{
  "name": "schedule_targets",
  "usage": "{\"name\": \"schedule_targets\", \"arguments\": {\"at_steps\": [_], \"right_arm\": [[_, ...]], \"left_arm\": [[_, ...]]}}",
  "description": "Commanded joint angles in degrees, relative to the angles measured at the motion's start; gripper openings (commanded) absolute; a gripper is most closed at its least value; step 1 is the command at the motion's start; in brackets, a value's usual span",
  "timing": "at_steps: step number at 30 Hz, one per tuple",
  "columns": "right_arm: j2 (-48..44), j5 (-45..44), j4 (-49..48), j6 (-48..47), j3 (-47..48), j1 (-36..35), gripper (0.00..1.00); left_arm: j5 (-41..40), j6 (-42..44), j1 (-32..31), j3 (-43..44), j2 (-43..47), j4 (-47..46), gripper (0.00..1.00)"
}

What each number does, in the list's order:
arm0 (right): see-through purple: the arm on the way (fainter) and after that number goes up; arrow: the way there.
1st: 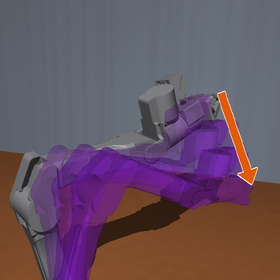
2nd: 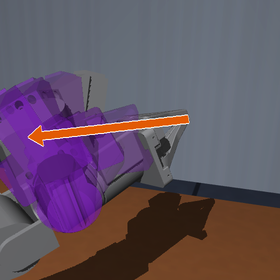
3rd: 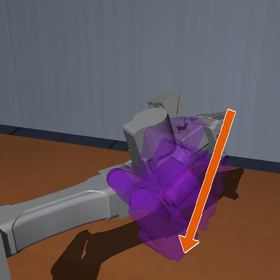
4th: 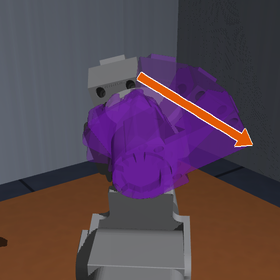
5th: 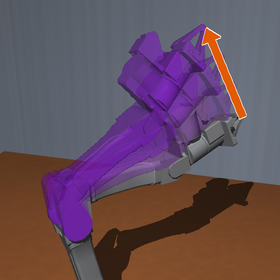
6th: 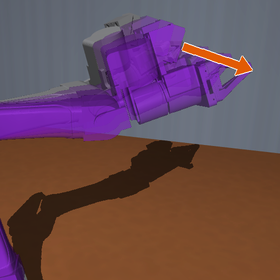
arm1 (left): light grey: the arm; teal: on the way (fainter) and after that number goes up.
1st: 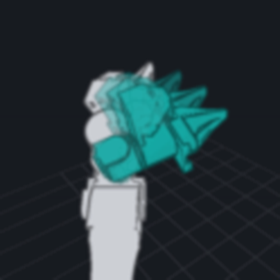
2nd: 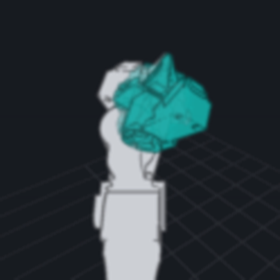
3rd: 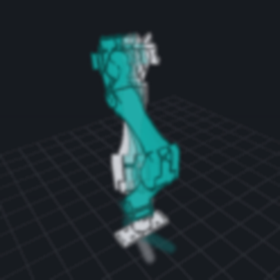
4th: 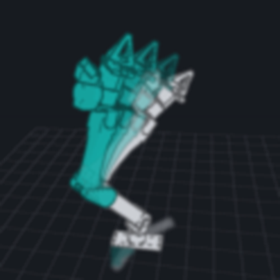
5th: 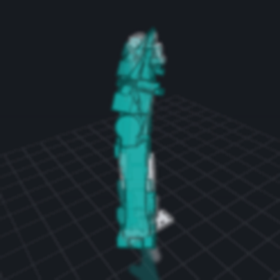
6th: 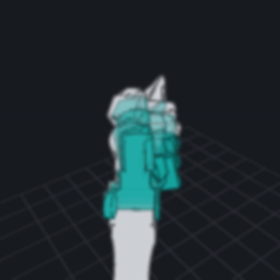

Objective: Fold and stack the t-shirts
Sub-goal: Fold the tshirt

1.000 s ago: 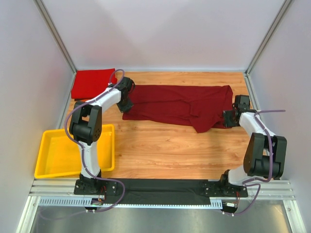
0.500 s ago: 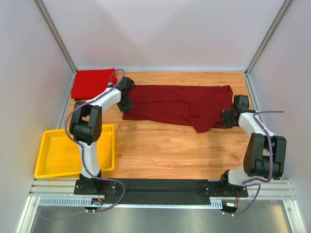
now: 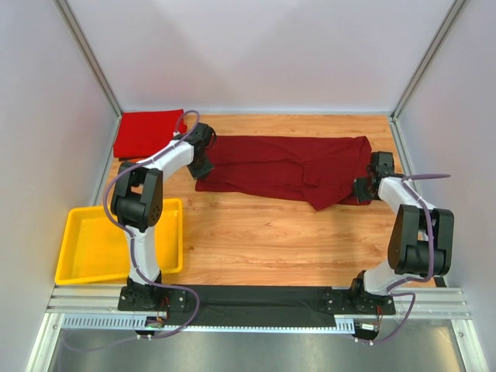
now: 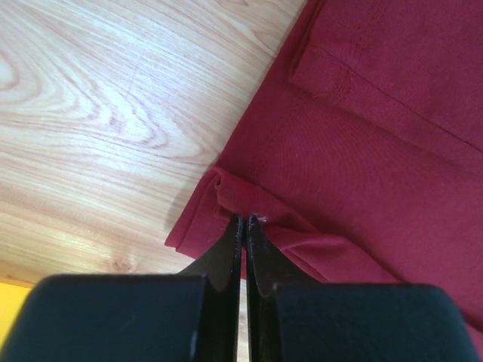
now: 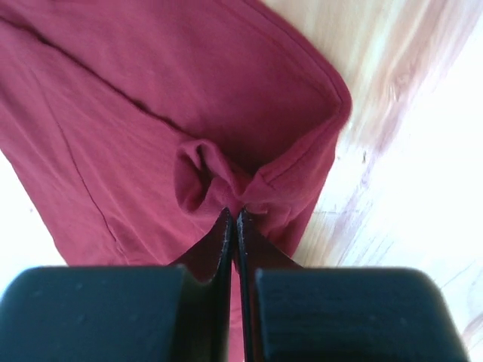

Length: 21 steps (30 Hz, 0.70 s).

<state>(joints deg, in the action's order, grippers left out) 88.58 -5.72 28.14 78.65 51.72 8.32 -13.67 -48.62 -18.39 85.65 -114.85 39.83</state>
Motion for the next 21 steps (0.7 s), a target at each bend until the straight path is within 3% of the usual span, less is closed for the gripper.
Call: {"name": "schedule_targets", "arguments": {"at_steps": [1, 10, 21], "right_arm": [[-2.5, -6.9, -0.2, -5.0, 4.3, -0.1, 0.0], [-0.3, -10.4, 1.5, -24.7, 15.5, -0.1, 0.0], [9.9, -6.1, 3.6, -31.6, 27.5, 0.5, 0.0]], "left_arm": [[-1.4, 0.5, -0.2, 0.1, 4.1, -0.8, 0.0], [-1.5, 0.6, 1.2, 2.5, 4.0, -0.2, 0.0], [-0.7, 1.8, 2.8, 11.0, -2.8, 3.4, 0.0]]}}
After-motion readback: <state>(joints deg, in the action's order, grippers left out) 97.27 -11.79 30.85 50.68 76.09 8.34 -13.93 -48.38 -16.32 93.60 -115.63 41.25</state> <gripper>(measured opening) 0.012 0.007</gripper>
